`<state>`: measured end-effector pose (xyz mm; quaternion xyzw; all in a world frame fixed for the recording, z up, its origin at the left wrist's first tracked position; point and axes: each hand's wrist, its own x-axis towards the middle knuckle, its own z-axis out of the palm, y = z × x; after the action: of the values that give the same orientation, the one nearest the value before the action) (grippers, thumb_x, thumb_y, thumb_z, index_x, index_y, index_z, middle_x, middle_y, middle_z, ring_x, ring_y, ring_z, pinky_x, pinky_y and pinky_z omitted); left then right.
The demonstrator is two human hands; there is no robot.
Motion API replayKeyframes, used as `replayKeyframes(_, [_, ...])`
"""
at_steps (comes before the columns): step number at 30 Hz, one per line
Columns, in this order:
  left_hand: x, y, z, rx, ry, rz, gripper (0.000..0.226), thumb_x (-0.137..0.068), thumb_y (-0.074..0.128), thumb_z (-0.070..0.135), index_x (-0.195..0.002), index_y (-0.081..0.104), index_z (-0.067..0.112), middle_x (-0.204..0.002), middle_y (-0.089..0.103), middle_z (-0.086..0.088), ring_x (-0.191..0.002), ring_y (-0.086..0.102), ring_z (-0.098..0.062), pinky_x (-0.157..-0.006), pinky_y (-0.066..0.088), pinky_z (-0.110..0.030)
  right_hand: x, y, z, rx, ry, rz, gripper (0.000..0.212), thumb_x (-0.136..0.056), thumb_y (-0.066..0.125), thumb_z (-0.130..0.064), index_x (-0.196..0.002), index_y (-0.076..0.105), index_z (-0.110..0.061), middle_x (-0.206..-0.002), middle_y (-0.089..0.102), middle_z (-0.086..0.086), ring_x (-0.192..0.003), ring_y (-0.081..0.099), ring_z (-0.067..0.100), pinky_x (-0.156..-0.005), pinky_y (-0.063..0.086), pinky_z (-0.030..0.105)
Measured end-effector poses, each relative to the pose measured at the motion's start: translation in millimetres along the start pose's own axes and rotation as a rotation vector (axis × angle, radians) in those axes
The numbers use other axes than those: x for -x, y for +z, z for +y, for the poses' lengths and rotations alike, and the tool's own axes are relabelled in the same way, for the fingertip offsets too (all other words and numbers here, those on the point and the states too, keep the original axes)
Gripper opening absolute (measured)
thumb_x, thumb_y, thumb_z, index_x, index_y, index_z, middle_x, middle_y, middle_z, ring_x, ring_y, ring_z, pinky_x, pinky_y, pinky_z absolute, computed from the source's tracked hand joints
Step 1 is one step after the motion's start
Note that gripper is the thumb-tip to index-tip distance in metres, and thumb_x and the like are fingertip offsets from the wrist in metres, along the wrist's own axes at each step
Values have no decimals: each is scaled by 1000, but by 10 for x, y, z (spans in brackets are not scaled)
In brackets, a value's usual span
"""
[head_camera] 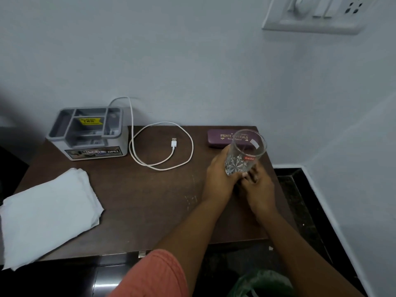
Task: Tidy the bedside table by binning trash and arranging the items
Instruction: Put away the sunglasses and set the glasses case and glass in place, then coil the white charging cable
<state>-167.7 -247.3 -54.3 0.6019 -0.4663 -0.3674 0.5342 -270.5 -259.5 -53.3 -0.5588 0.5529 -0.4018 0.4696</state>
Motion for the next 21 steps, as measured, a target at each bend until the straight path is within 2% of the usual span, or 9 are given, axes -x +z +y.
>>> replayKeyframes(3, [-11,-3,10,-15,-36,-26,68,-66,75,15,-129,51,27,-122,61,1,-112,58,-15,-95,49,-39,-16,-13,1,31,11,-9,57,-84,56,8,-137,43,-11,-131,57,9,-109,54,5,-76,44,-2])
replayKeyframes(6, [119,-56,-17,32,-120,-80,92,-68,80,18,-146,31,25,-144,45,0,-131,43,-15,-108,40,-38,-6,-17,1,27,13,-57,75,-79,65,7,-142,33,-18,-132,53,2,-102,52,-10,-76,45,-1])
replayKeyframes(8, [312,-166,-74,39,-141,-72,97,-71,79,24,-148,20,32,-154,29,4,-140,29,-10,-113,32,-33,48,-6,25,-8,39,-83,96,-74,71,6,-148,18,-23,-144,41,-1,-123,46,2,-92,40,8])
replayKeyframes(10, [543,-329,-174,91,-155,-33,93,-71,79,28,-143,22,44,-154,26,9,-140,27,-4,-111,34,-27,175,19,58,-43,77,-66,105,-73,70,9,-150,6,-22,-154,26,3,-138,30,12,-105,32,22])
replayKeyframes(13, [864,-613,-270,213,-203,50,82,-64,79,35,-130,34,55,-145,37,19,-132,36,6,-106,38,-21,472,74,132,6,92,-33,99,-73,69,10,-149,11,-17,-155,23,7,-139,26,13,-112,26,29])
replayKeyframes(14, [941,-715,-290,231,-210,83,76,-64,79,35,-128,41,51,-143,42,19,-129,40,7,-103,39,-18,584,113,148,53,82,-26,95,-74,70,8,-148,16,-17,-154,25,7,-137,28,12,-112,26,30])
replayKeyframes(17, [1048,-1048,-244,225,-211,225,50,-77,73,13,-121,58,30,-129,59,8,-117,54,2,-97,44,-14,862,302,141,239,26,13,80,-76,73,-5,-143,31,-19,-147,35,6,-133,36,19,-109,32,33])
replayKeyframes(19, [1021,-1255,-176,207,-230,381,44,-83,67,10,-123,58,23,-126,61,4,-114,58,-4,-99,45,-21,942,491,73,344,-52,-1,71,-78,72,-12,-140,38,-19,-142,42,5,-130,41,21,-109,34,38])
replayKeyframes(21, [909,-1423,-130,183,-272,494,47,-87,62,12,-132,51,19,-131,56,1,-118,55,-9,-100,42,-25,912,733,-73,373,-101,-77,66,-79,71,-12,-138,41,-17,-138,47,5,-126,45,18,-107,35,32])
